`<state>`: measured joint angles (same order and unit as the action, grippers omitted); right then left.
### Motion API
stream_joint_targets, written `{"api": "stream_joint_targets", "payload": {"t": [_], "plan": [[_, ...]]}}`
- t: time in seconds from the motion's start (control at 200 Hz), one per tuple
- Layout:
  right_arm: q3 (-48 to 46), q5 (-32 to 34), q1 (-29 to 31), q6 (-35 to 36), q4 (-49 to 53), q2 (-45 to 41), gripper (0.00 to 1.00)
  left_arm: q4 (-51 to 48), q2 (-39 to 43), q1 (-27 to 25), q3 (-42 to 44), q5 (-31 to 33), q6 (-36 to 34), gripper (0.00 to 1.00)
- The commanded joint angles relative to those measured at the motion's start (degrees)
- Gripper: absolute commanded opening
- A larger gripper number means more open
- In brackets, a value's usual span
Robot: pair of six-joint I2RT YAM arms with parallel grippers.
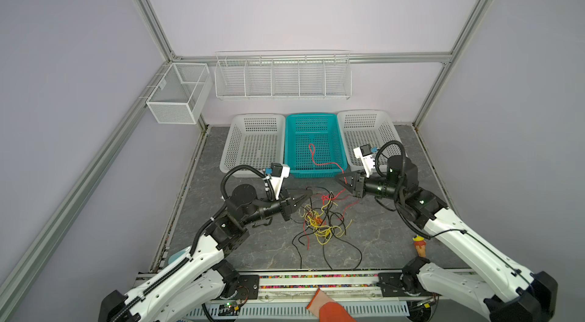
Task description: Untangle the cables
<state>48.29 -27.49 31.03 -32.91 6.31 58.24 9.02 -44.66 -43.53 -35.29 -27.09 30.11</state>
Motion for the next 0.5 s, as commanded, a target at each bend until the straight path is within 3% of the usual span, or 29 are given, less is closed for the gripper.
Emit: {"api": "stream_joint_targets", "payload": {"t": [0.0, 0.245, 0.495], "plan": [[-3.1, 5.1, -1.6, -2.2, 2.3, 1.1, 0.06, -5.7, 5.0, 0.0, -3.8, 6.9, -2.0, 0.0], [-6.3, 7.7, -2.3, -2.0, 1.3, 7.0, 0.06, -13.8, 9.5, 0.1, -13.4, 15.5, -6.1, 0.0], [-7.9, 8.6, -3.3, -0.2, -1.5, 13.2, 0.06, -27.6, 6.9, 0.2, -29.6, 27.1, -15.7, 0.0]]}}
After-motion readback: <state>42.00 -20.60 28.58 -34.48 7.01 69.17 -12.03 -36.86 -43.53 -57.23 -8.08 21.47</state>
